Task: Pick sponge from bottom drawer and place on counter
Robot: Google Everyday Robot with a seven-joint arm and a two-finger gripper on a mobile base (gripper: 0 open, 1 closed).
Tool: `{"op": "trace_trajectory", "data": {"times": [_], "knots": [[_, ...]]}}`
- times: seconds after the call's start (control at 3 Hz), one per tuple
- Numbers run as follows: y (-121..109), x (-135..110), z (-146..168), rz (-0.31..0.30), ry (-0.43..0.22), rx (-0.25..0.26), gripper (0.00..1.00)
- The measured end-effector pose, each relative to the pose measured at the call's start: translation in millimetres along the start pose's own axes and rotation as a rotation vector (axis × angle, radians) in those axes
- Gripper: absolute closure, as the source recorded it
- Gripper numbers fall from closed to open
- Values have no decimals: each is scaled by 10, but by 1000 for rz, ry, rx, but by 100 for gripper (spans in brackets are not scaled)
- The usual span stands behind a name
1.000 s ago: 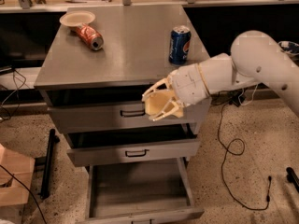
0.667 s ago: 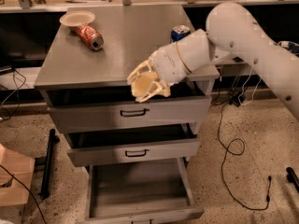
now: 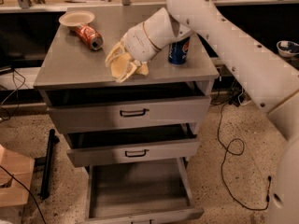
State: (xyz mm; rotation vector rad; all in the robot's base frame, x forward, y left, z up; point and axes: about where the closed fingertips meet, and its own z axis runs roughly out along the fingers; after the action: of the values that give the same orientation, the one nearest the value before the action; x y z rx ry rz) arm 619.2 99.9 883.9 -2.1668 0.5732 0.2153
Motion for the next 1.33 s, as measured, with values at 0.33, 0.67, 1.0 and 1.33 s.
{"op": "trace_trajectory", "data": {"times": [0.33,0.67,1.0,1.33], "knots": [[-305,151,100,-41,14,1,100],[-470,384,158,-38,26,-5,84],[-535,677,132,-5,47,4,61],[-495,960,78,39,72,9,30]]}}
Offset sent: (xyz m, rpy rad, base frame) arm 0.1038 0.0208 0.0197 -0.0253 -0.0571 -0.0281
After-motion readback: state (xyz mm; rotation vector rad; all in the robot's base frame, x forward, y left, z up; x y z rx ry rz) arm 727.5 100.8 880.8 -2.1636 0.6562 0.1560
